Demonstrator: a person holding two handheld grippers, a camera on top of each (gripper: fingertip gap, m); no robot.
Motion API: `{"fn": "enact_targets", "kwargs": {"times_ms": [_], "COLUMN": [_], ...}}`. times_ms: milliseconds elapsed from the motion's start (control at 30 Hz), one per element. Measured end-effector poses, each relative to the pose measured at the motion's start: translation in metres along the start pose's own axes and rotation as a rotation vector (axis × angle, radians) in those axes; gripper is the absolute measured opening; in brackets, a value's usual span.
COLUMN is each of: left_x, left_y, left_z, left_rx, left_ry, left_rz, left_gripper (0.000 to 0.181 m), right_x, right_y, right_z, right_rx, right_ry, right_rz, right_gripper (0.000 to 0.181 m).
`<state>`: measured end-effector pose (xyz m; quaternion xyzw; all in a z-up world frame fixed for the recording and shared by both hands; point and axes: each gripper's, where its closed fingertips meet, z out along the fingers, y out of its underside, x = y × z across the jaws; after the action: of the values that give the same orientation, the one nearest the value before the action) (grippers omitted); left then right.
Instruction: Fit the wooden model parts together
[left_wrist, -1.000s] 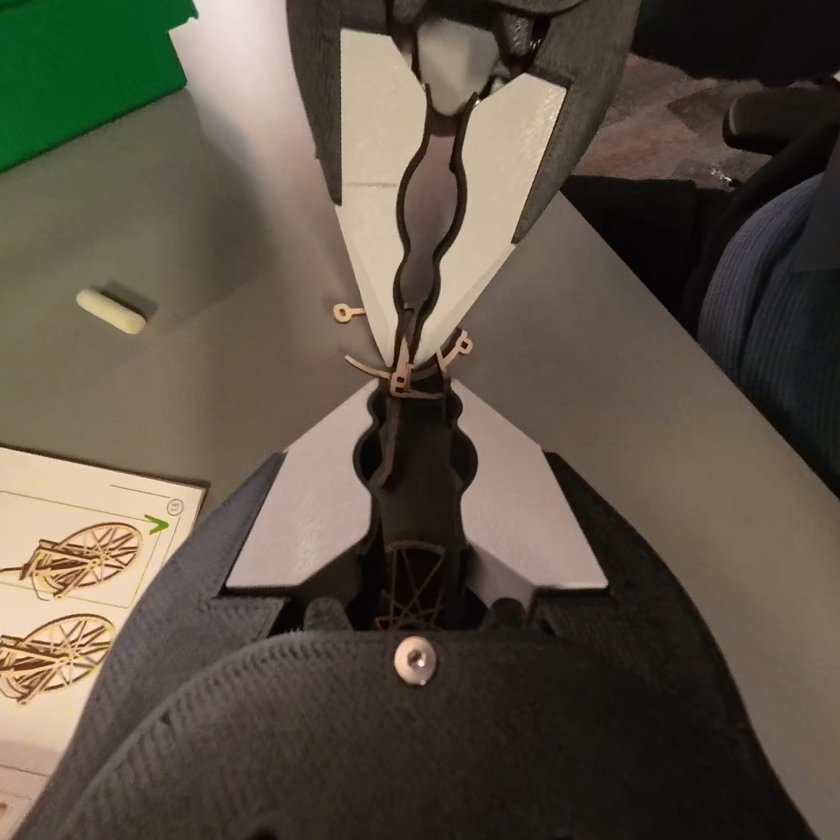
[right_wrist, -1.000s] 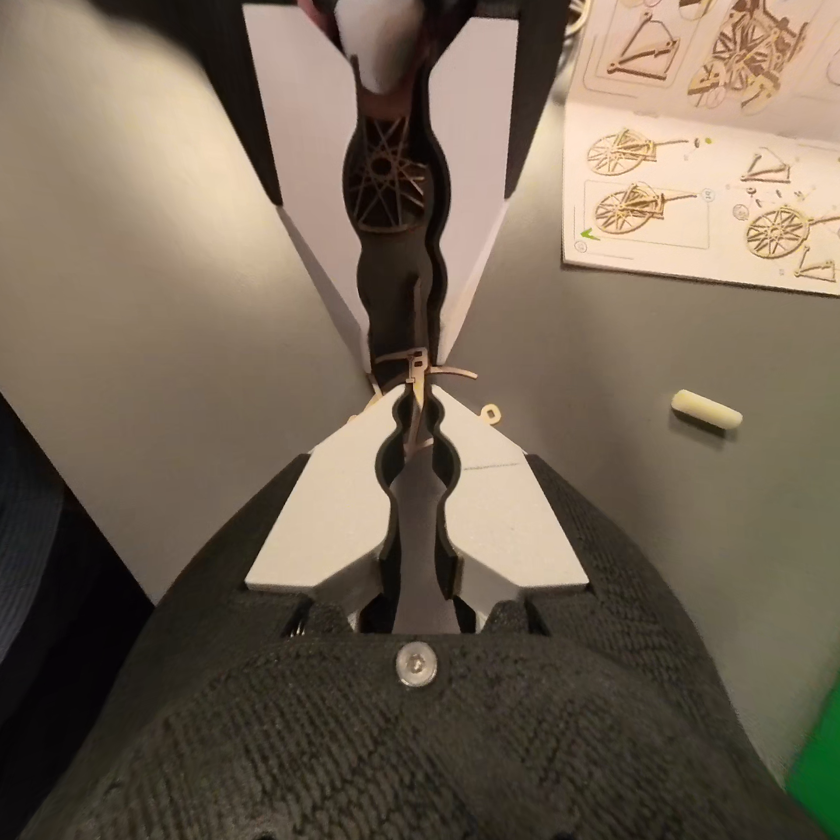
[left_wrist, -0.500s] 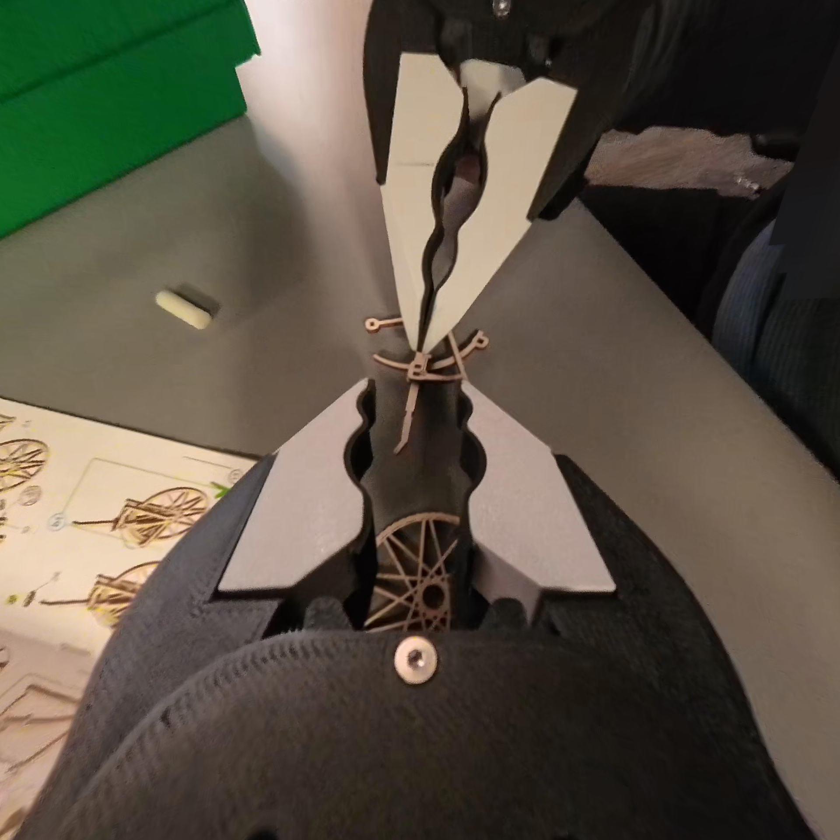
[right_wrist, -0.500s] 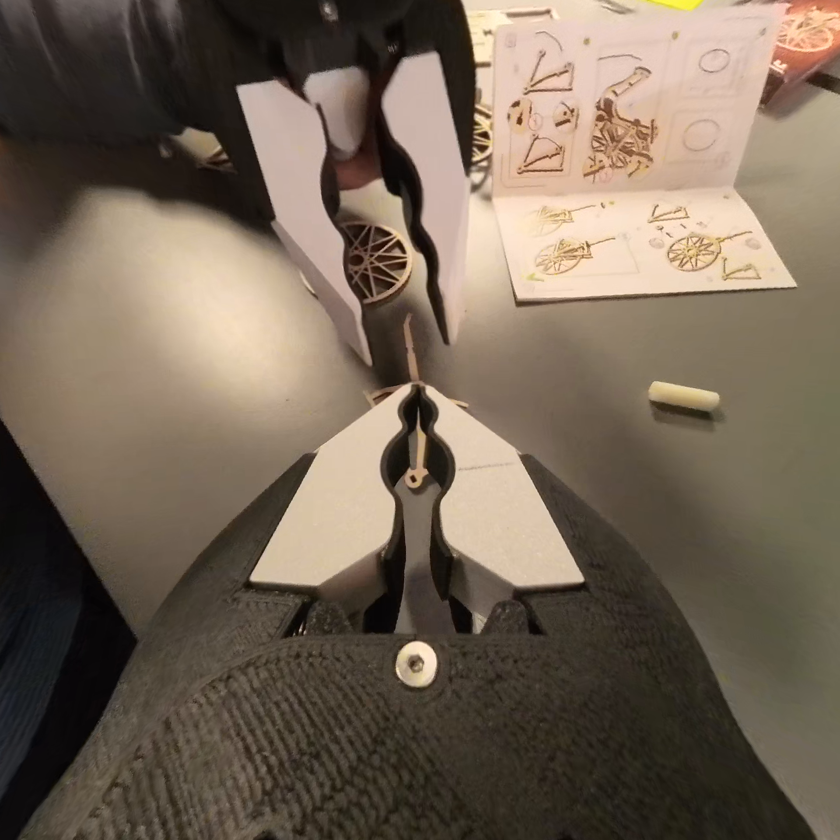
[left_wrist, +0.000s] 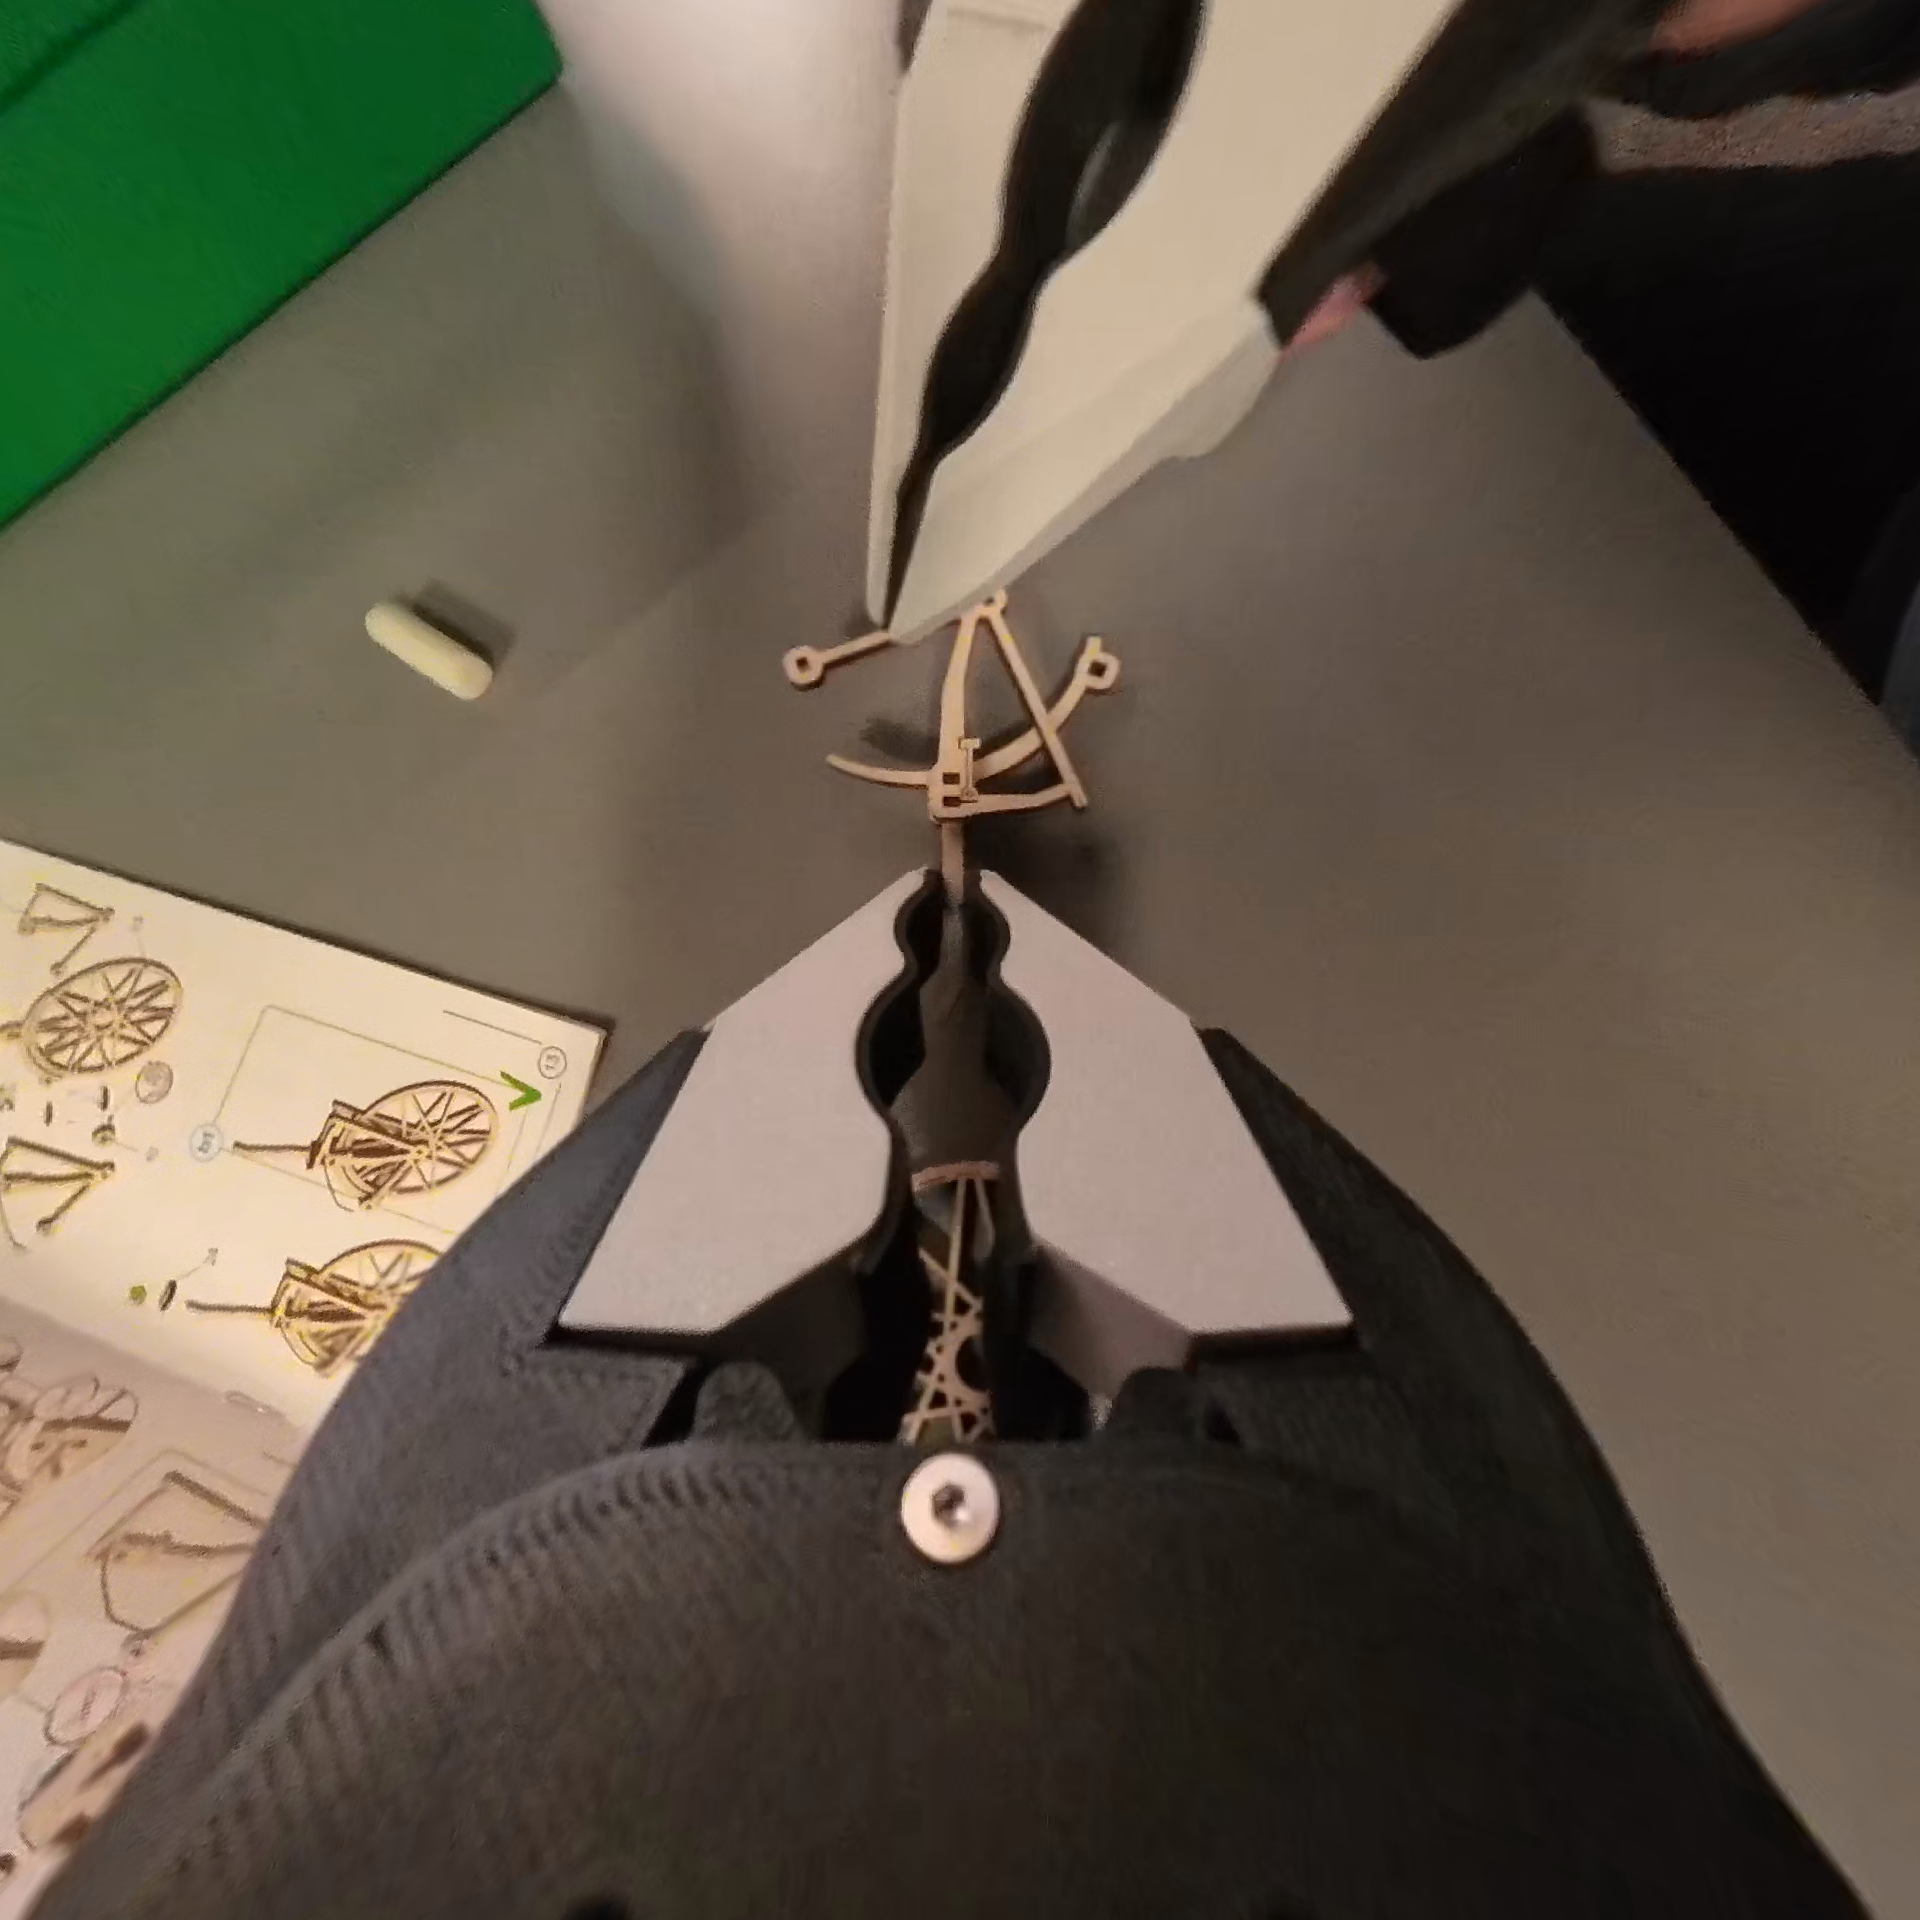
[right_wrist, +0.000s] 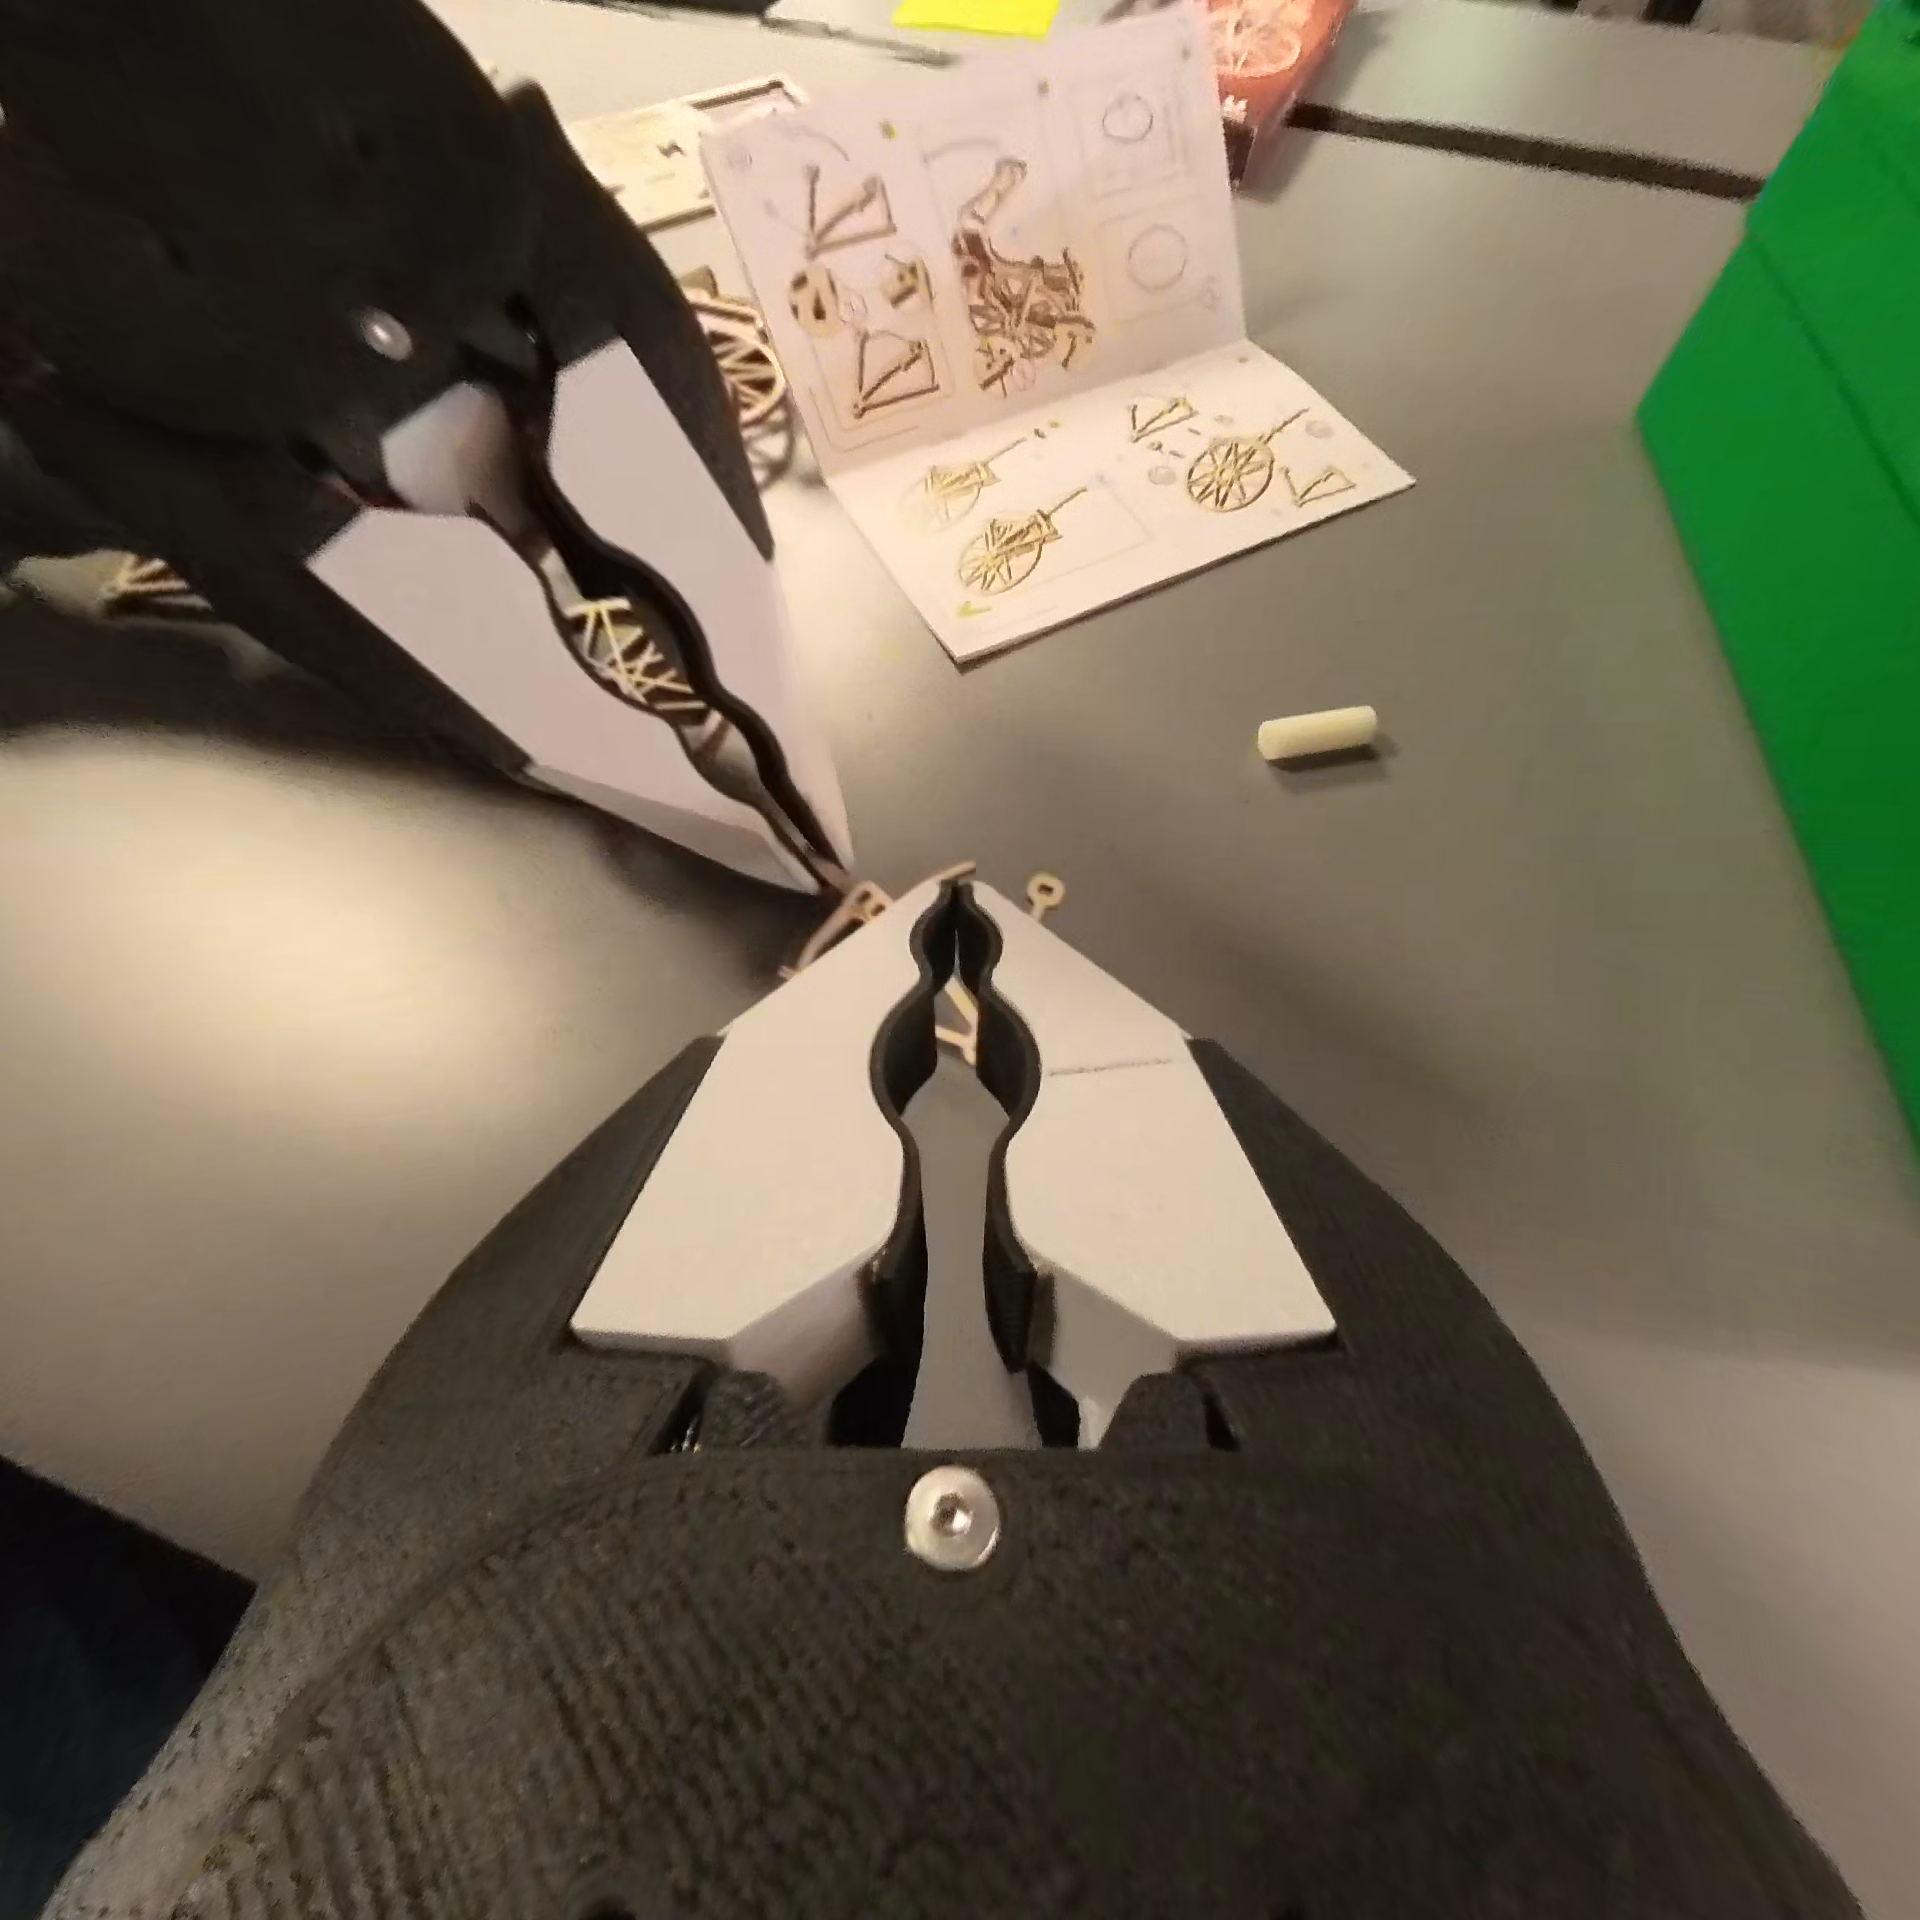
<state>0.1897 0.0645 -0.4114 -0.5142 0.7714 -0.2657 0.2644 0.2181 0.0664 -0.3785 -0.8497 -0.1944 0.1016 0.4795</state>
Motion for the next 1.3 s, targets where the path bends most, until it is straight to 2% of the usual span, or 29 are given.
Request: {"fn": "enact_targets", "kwargs": {"times_ms": [133,233,300,367,433,500,567,600,667,700,800,867,933,1000,1100,1133,1200,1300], "left_x": [0.001,0.000,-0.002,-0.002,-0.002,-0.002,-0.002,-0.002,-0.002,-0.002,-0.002,-0.002,-0.002,-0.002,-0.002,-0.002,-0.002,-0.002], "left_y": [-0.002,-0.002,-0.001,-0.001,-0.001,-0.001,-0.001,-0.001,-0.001,-0.001,-0.002,-0.002,-0.002,-0.002,-0.002,-0.002,-0.002,-0.002], "left_z": [0.002,0.003,0.002,0.002,0.002,0.002,0.002,0.002,0.003,0.003,0.003,0.003,0.003,0.003,0.003,0.003,0.003,0.003], "left_rx": [-0.032,-0.039,-0.049,-0.051,-0.051,-0.051,-0.046,-0.047,-0.046,-0.046,-0.041,-0.043,-0.042,-0.040,-0.039,-0.039,-0.039,-0.040], "left_ry": [-0.014,-0.020,-0.037,-0.035,-0.033,-0.031,-0.027,-0.028,-0.029,-0.031,-0.029,-0.030,-0.029,-0.026,-0.024,-0.024,-0.023,-0.023], "left_rz": [-0.101,-0.157,-0.167,-0.178,-0.184,-0.196,-0.204,-0.203,-0.202,-0.203,-0.203,-0.203,-0.205,-0.209,-0.213,-0.212,-0.214,-0.216], "left_gripper": [0.002,0.002,0.002,0.002,0.002,0.002,0.002,0.002,0.002,0.002,0.002,0.002,0.002,0.002,0.002,0.002,0.002,0.002], "right_x": [-0.004,-0.004,-0.005,-0.004,-0.003,-0.003,-0.004,-0.008,-0.007,-0.009,-0.008,-0.008,-0.009,-0.011,-0.011,-0.012,-0.009,-0.012], "right_y": [-0.008,0.019,0.011,-0.006,0.010,0.012,-0.013,-0.013,0.013,0.009,-0.011,0.010,0.007,-0.015,0.009,0.009,-0.009,0.011], "right_z": [-0.002,0.014,0.012,0.006,0.015,0.017,0.009,0.009,0.021,0.021,0.013,0.023,0.021,0.013,0.025,0.023,0.016,0.024], "right_rx": [-0.016,-0.162,-0.147,-0.091,-0.150,-0.161,-0.060,-0.057,-0.153,-0.117,-0.067,-0.153,-0.154,-0.073,-0.133,-0.151,-0.093,-0.148], "right_ry": [0.080,0.068,0.043,0.078,0.064,0.035,0.053,0.031,0.004,-0.022,0.005,-0.021,-0.034,-0.011,-0.034,-0.051,-0.009,-0.034], "right_rz": [-0.079,-0.076,-0.032,-0.075,-0.078,-0.016,-0.040,-0.033,-0.015,0.022,-0.026,-0.029,-0.013,-0.060,-0.048,-0.020,-0.073,-0.061], "right_gripper": [0.000,0.000,0.000,0.000,0.000,0.000,0.000,0.000,0.000,0.000,0.000,0.000,0.000,0.000,0.000,0.000,0.000,0.000]}}
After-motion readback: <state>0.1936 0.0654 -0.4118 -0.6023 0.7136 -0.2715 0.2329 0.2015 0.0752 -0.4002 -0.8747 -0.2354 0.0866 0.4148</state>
